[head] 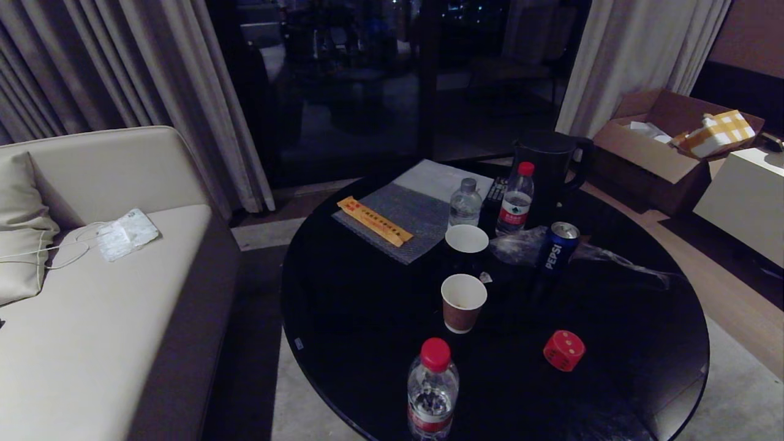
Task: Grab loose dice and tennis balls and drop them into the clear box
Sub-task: Pick up toys out of the box
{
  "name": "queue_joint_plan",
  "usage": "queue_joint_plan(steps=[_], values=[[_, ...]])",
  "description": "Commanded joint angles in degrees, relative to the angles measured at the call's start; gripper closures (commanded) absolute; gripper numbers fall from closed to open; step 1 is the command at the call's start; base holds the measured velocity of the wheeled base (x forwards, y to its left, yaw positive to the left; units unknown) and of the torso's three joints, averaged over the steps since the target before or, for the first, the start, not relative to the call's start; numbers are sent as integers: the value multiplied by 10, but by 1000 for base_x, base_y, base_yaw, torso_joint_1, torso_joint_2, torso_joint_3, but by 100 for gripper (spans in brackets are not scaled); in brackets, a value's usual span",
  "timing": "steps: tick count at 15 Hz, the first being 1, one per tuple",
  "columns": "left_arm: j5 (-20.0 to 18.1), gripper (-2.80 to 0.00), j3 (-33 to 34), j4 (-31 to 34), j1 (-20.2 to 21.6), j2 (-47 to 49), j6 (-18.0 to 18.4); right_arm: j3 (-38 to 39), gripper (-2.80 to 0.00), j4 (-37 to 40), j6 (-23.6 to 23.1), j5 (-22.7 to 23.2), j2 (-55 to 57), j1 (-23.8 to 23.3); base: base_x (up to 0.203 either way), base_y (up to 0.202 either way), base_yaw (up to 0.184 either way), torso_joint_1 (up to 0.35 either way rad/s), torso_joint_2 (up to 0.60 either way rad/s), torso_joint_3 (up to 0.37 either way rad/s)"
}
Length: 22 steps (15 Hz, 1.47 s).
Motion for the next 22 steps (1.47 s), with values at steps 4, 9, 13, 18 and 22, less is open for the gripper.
queue_joint_plan(steps=[4,9,13,18,22], values=[[1,0,1,0,0,0,0,-110,0,5,37,60,294,16,0,0,0,0,0,0],[1,0,1,0,0,0,0,-139,0,-23,40,82,461,50,0,0,0,0,0,0],[1,0,1,0,0,0,0,-153,-280,-64,-12,61,571,71,0,0,0,0,0,0],[1,0,1,0,0,0,0,-203,-280,-89,-63,-2,704,85,0,0,0,0,0,0],[1,0,1,0,0,0,0,-209,-280,-149,-122,-12,764,83,0,0,0,0,0,0]])
